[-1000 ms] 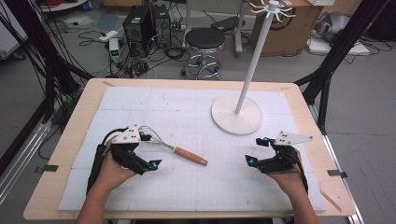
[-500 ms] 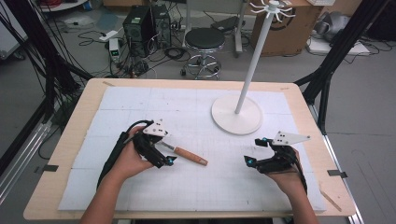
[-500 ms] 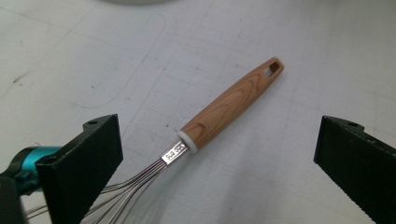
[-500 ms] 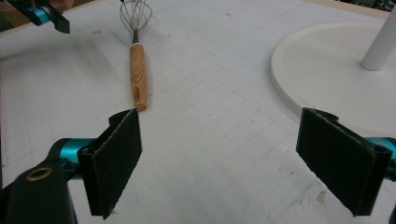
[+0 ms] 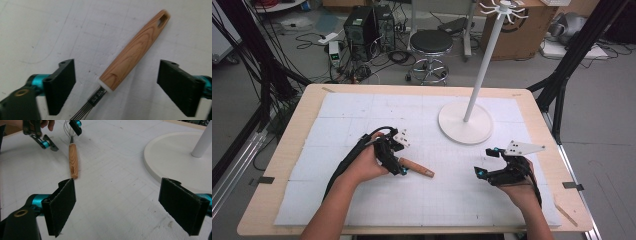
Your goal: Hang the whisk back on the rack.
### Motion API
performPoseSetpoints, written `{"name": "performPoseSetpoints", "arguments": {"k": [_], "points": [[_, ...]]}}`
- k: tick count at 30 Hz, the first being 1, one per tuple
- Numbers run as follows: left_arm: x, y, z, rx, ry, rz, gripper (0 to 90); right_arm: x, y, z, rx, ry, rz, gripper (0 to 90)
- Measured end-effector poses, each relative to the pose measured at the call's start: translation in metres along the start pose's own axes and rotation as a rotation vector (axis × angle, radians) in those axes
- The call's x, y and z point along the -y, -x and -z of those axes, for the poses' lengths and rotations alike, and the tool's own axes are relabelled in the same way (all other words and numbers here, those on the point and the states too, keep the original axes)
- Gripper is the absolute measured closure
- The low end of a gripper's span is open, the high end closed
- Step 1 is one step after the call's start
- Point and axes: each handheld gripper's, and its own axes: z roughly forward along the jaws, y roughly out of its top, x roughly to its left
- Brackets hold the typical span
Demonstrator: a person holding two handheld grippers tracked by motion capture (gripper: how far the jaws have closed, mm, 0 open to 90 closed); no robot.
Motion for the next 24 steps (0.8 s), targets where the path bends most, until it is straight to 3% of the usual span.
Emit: {"name": "performPoseSetpoints", "arguments": {"k": [5,11,14,18,24], "points": [[-0.009,0.001,-0.01,-0.012,-0.115,-0.066,37.0,0.002,0.001,-0.001,0.002,-0.01,0.004,13.8],[-0.008,0.001,-0.015,0.032,-0.142,-0.076,50.9,0.003,0.001,-0.001,0.001,-0.015,-0.003,13.7],[-0.009,0.004,-0.015,0.032,-0.14,-0.091,55.9,0.003,0.001,-0.001,0.003,-0.013,-0.002,13.8],[-0.017,0.01,-0.015,0.015,-0.198,-0.157,61.8,0.003,0.001,0.0,0.005,-0.01,-0.003,13.8],[-0.023,0.015,-0.016,0.017,-0.241,-0.183,68.6,0.003,0.001,0.001,0.006,-0.007,-0.006,13.9]]}}
